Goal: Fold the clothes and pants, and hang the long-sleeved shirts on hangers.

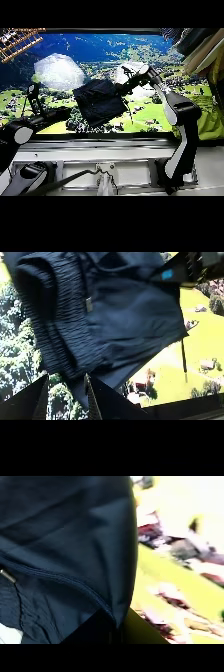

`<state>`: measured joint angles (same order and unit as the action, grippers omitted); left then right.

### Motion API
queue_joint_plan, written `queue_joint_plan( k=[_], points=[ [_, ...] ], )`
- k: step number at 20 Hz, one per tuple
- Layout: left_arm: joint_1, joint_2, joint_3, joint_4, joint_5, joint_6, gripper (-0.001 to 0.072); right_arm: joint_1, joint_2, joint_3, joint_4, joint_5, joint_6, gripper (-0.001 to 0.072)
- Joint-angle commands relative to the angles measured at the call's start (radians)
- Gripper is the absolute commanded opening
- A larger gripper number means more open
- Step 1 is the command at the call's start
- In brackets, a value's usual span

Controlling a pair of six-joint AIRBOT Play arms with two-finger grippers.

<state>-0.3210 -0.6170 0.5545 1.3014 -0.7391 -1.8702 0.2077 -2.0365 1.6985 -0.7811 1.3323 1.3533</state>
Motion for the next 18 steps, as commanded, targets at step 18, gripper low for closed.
queue_joint_plan(
  k=[18],
  points=[
    [0.001,0.0,0.001,0.0,0.003,0.001,0.0249,-0.721,0.636,0.001,-0.447,-0.031,0.34,0.0032]
  ],
)
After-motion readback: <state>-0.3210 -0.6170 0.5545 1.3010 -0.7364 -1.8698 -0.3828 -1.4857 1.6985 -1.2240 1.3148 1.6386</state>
